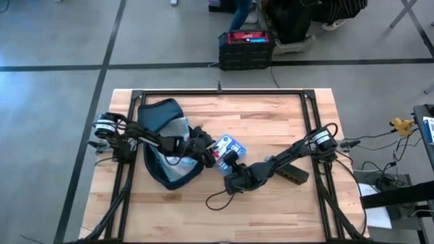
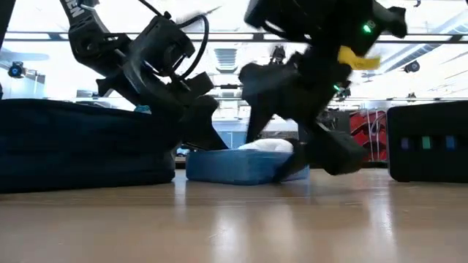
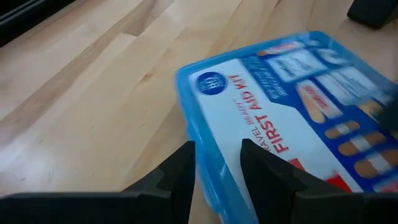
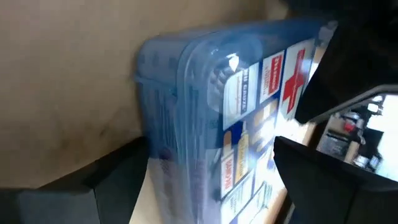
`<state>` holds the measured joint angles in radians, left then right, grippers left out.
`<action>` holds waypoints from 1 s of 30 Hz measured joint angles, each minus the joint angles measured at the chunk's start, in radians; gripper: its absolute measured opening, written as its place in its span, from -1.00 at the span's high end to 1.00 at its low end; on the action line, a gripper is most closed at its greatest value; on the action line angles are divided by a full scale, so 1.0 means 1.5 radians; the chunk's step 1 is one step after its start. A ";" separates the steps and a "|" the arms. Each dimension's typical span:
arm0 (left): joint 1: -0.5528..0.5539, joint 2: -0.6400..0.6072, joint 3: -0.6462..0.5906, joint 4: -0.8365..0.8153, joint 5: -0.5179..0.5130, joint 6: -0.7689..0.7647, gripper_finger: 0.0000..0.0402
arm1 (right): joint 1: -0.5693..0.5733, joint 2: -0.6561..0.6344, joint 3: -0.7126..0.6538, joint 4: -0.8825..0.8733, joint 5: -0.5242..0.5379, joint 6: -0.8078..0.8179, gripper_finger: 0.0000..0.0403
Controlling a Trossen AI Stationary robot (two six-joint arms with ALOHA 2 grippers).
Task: Unpack backpack
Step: Put the blue medicine box into the backpack
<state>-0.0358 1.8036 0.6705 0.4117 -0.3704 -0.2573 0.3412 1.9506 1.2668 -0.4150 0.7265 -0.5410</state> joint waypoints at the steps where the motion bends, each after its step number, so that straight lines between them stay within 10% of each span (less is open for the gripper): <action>1: 0.000 0.000 -0.002 0.003 0.003 0.004 0.41 | 0.002 -0.010 0.006 -0.003 0.002 -0.003 -0.59; 22: 0.006 -0.154 -0.017 -0.072 0.056 0.088 0.41 | 0.030 -0.041 -0.006 -0.084 -0.016 0.110 -0.55; 30: 0.011 -0.082 -0.018 -0.037 0.070 0.045 0.41 | 0.065 -0.042 0.028 -0.088 -0.048 0.107 -0.55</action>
<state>-0.0189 1.6805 0.6430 0.3566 -0.2650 -0.1898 0.4387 1.8874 1.3093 -0.5472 0.6552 -0.3802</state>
